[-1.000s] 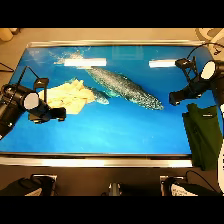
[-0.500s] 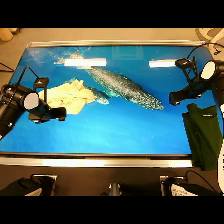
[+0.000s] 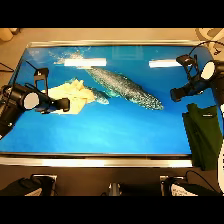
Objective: Fold the shirts.
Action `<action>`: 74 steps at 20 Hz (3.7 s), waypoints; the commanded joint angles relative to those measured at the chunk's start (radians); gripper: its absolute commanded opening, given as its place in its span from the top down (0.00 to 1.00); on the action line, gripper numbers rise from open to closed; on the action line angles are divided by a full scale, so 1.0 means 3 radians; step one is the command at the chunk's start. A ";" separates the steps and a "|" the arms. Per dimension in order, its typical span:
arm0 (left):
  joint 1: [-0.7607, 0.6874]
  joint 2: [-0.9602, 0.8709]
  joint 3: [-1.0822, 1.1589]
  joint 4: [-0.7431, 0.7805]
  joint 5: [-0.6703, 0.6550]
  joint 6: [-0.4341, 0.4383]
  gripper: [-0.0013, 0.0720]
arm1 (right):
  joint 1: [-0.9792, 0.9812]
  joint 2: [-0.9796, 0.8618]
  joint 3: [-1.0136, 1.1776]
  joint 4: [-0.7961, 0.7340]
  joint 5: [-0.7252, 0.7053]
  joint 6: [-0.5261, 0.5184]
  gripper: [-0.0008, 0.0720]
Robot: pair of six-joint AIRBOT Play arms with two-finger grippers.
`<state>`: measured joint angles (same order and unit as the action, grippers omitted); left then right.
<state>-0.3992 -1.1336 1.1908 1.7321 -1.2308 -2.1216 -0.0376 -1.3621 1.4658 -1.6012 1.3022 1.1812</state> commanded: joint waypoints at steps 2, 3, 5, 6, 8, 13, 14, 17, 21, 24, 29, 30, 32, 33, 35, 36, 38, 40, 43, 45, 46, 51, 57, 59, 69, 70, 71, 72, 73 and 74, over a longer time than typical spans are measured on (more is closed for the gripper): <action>0.0062 -0.0043 0.0001 0.0134 0.0982 0.0261 0.07 | -0.0001 -0.0003 0.0004 -0.0085 -0.0334 0.0000 0.05; 0.0164 -0.0095 0.0014 0.0301 0.1153 0.0304 0.07 | -0.0001 -0.0003 0.0004 -0.0085 -0.0343 0.0001 0.05; 0.0612 -0.0328 0.0169 0.0264 0.1233 0.0234 0.07 | -0.0001 -0.0003 0.0004 -0.0083 -0.0317 0.0000 0.05; 0.0885 -0.0481 0.0268 -0.0001 0.1133 0.0229 0.07 | -0.0001 -0.0003 0.0004 -0.0080 -0.0278 0.0001 0.05; 0.1456 -0.0842 0.0401 -0.0853 0.0849 0.0243 0.06 | -0.0001 -0.0004 0.0003 -0.0029 -0.0203 0.0003 0.06; 0.2065 -0.1429 0.0401 -0.1549 0.0628 0.0175 0.05 | -0.0001 -0.0004 0.0003 0.0123 -0.0022 0.0001 0.07; 0.2079 -0.1492 0.0402 -0.1550 0.0718 0.0174 0.05 | -0.0001 -0.0004 0.0003 0.0128 -0.0011 0.0001 0.07; 0.2069 -0.1661 0.0401 -0.1726 0.0996 0.0168 0.05 | 0.0000 -0.0004 0.0003 0.0130 -0.0013 0.0001 0.07; 0.2009 -0.1910 0.0402 -0.2070 0.1197 0.0350 0.06 | 0.0000 -0.0006 0.0003 0.0165 -0.0013 0.0001 0.07; 0.1919 -0.2001 0.0402 -0.2195 0.1278 0.0568 0.15 | 0.0000 -0.0006 0.0003 0.0191 -0.0010 0.0003 0.07; 0.1778 -0.1596 0.0636 -0.2204 0.1495 0.1115 0.94 | -0.0001 0.0031 0.0008 0.0161 0.0066 -0.0008 0.08; 0.1710 -0.1403 0.0750 -0.2205 0.1517 0.1403 0.94 | -0.0001 0.0065 0.0024 0.0150 0.0061 -0.0033 0.08; 0.1508 -0.0882 0.0961 -0.2251 0.1516 0.1890 0.95 | -0.0001 0.0186 0.0071 0.0148 0.0008 -0.0083 0.16; 0.1364 -0.0590 0.1030 -0.2251 0.1518 0.1991 0.94 | -0.0001 0.0266 0.0128 0.0149 -0.0005 -0.0086 0.16; 0.1029 -0.0084 0.1049 -0.2248 0.1537 0.1986 0.95 | -0.0001 0.0476 0.0224 0.0149 -0.0027 -0.0088 0.16; 0.0838 0.0089 0.1048 -0.2248 0.1506 0.1975 0.94 | -0.0001 0.0595 0.0270 0.0149 -0.0023 -0.0088 0.16; 0.0383 0.0289 0.1016 -0.2223 0.1476 0.1905 0.95 | -0.0001 0.0876 0.0361 0.0148 -0.0023 -0.0088 0.16; -0.0076 0.0262 0.0951 -0.2038 0.1475 0.1779 0.95 | -0.0001 0.1139 0.0436 0.0146 -0.0024 -0.0088 0.16; -0.0641 0.0023 0.0679 -0.1640 0.1472 0.1644 0.95 | -0.0001 0.1456 0.0453 0.0150 0.0070 -0.0084 0.16; -0.0863 -0.0224 0.0411 -0.1610 0.1472 0.1342 0.95 | -0.0001 0.1550 0.0453 0.0149 0.0332 -0.0070 0.16; -0.0952 -0.0365 0.0271 -0.1610 0.1472 0.1202 0.95 | -0.0001 0.1542 0.0448 0.0149 0.0512 -0.0046 0.17; -0.1283 -0.1186 -0.0058 -0.2032 0.1425 0.1050 0.94 | -0.0001 0.1200 0.0116 0.0191 0.0991 -0.0008 0.32; -0.1061 -0.1334 0.0094 -0.2448 0.1085 0.1270 0.01 | 0.0000 0.0533 -0.0251 0.0628 0.0855 -0.0093 0.32; -0.0684 -0.1078 0.0303 -0.2281 0.0669 0.1481 0.01 | -0.0001 0.0505 -0.0251 0.0591 0.0717 -0.0139 0.32; 0.0565 -0.0487 -0.0389 -0.2005 0.0017 0.1762 0.01 | 0.0000 0.0167 -0.0253 0.0599 0.0771 -0.0151 0.32; 0.0584 -0.0572 -0.0537 -0.2132 0.0172 0.1761 0.01 | 0.0000 0.0126 -0.0253 0.0629 0.0797 -0.0153 0.32; 0.0595 -0.0689 -0.0661 -0.2305 0.0327 0.1762 0.01 | 0.0000 0.0094 -0.0253 0.0652 0.0814 -0.0153 0.32; 0.0599 -0.0815 -0.0735 -0.2505 0.0432 0.1764 0.01 | 0.0000 0.0083 -0.0256 0.0654 0.0810 -0.0153 0.32; 0.0595 -0.0954 -0.0771 -0.2714 0.0515 0.1776 0.01 | 0.0000 0.0084 -0.0257 0.0654 0.0782 -0.0153 0.32; 0.0559 -0.1081 -0.0772 -0.2921 0.0580 0.1892 0.01 | 0.0000 0.0084 -0.0257 0.0654 0.0771 -0.0153 0.32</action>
<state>-0.2371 -1.3758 1.0153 1.0214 -1.1400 -1.5913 -0.0376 -1.3228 1.3891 -1.4155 1.5372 1.1358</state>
